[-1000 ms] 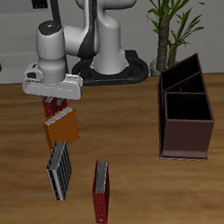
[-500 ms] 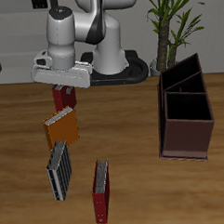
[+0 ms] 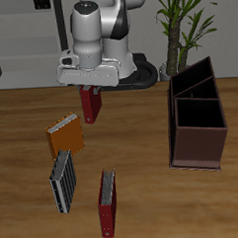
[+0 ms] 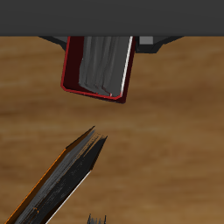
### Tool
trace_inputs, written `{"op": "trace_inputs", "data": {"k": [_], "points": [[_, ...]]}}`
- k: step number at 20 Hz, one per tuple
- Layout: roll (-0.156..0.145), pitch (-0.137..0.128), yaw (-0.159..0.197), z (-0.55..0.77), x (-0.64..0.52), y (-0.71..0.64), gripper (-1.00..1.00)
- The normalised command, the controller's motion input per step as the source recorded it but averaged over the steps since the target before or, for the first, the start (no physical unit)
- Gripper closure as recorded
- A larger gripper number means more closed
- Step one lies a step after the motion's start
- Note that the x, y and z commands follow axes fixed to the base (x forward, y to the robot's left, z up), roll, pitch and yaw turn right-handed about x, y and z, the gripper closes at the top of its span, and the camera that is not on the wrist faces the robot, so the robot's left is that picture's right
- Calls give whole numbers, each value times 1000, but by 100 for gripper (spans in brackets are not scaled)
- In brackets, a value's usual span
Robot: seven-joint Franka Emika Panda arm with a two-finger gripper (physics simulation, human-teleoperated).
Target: Place the right red book into the left desk caddy's front compartment
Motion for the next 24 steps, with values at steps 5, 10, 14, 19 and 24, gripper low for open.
{"op": "trace_inputs", "data": {"k": [5, 10, 14, 19, 24], "points": [[34, -46, -4, 379, 2, 587, 100], [9, -36, 26, 228, 34, 572, 100], [5, 3, 1, 101, 54, 402, 100], [-11, 5, -56, 45, -68, 313, 100], [4, -1, -22, 90, -66, 271, 100]]}}
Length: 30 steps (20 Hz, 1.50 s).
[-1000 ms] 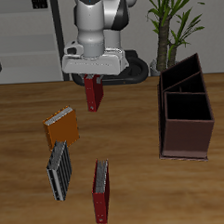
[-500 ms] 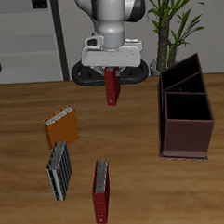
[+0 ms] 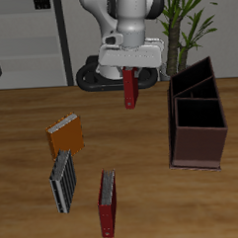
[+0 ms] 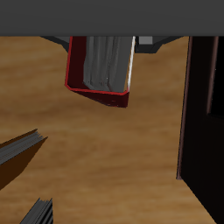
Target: Place the right red book into the left desk caddy's front compartment
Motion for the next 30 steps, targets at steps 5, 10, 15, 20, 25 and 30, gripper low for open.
{"op": "trace_inputs", "data": {"k": [5, 10, 15, 20, 25, 30], "points": [[39, 0, 24, 150, 50, 259, 100], [-5, 10, -20, 135, 128, 290, 100], [23, -3, -10, 87, 11, 164, 100], [13, 7, -4, 80, 71, 99, 100], [20, 0, -3, 64, 29, 104, 100], [19, 1, -6, 75, -17, 118, 100]]}}
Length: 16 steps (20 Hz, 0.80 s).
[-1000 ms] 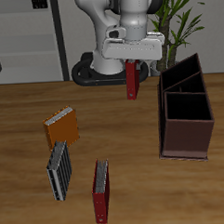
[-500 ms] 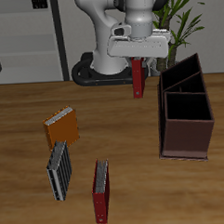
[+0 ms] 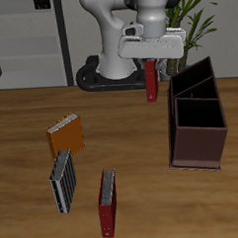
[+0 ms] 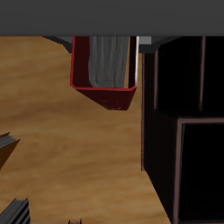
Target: Place the right red book into the left desk caddy's front compartment
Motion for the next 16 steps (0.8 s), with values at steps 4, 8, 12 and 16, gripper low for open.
{"op": "trace_inputs", "data": {"k": [4, 8, 12, 16], "points": [[12, 12, -5, 53, -95, 53, 100], [13, 11, 8, 10, -88, 77, 100], [20, 12, -2, -34, 23, 140, 100], [18, -3, 18, 33, 31, 102, 100]]}}
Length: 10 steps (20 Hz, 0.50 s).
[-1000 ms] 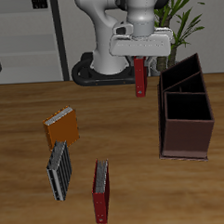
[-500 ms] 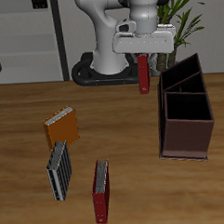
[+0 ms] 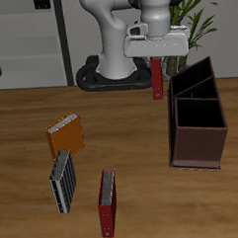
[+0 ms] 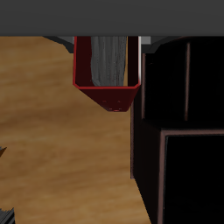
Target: Place the right red book into the left desk caddy's front compartment
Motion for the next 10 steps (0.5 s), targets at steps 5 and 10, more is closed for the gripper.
{"op": "trace_inputs", "data": {"k": [5, 10], "points": [[4, -18, -3, 144, 22, 77, 100], [23, -4, 1, 87, 66, 122, 100]]}}
